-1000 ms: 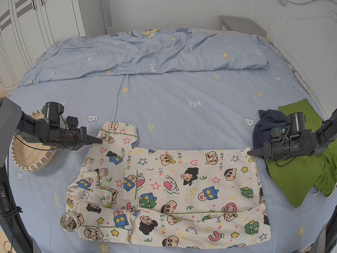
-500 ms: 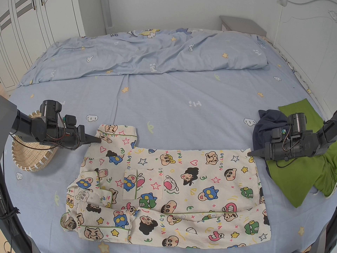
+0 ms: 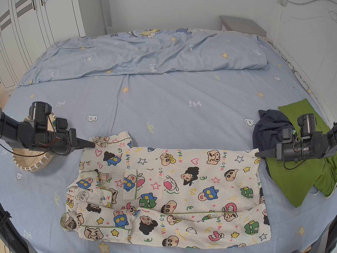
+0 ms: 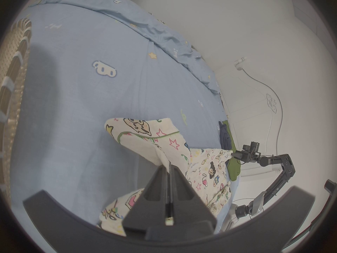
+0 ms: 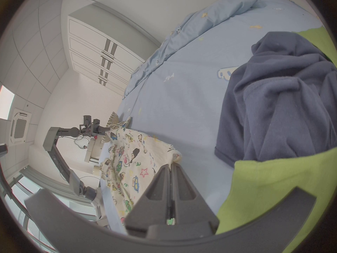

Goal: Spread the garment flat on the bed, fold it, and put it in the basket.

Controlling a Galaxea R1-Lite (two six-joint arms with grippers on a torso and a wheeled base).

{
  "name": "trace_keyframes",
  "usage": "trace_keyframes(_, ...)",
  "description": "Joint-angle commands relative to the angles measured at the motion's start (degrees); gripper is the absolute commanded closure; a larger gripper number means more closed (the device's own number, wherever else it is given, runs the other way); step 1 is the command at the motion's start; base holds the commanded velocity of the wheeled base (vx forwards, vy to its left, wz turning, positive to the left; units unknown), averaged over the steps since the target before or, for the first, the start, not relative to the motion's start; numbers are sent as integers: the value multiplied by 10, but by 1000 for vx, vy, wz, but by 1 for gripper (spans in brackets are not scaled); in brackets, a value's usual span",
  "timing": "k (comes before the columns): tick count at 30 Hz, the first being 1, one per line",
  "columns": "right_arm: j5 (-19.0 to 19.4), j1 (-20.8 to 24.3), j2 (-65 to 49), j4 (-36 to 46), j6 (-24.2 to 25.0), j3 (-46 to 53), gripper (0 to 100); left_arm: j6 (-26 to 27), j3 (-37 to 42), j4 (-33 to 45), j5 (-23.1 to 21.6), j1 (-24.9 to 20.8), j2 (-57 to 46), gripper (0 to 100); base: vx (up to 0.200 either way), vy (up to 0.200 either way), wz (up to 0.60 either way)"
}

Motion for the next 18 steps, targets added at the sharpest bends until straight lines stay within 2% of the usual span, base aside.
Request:
trace_keyframes(1, 21, -13, -25, 3, 1, 23, 100, -1, 35, -1, -2, 4, -32, 100, 0, 0, 0)
trace_keyframes(13, 42, -2, -68, 2, -7, 112, 100, 1, 136, -2, -4, 6, -112, 100, 0, 0, 0)
trace_keyframes(18, 42, 0, -94, 2, -14, 151, 100, 4, 176, -6, -6, 27, -140, 100, 0, 0, 0)
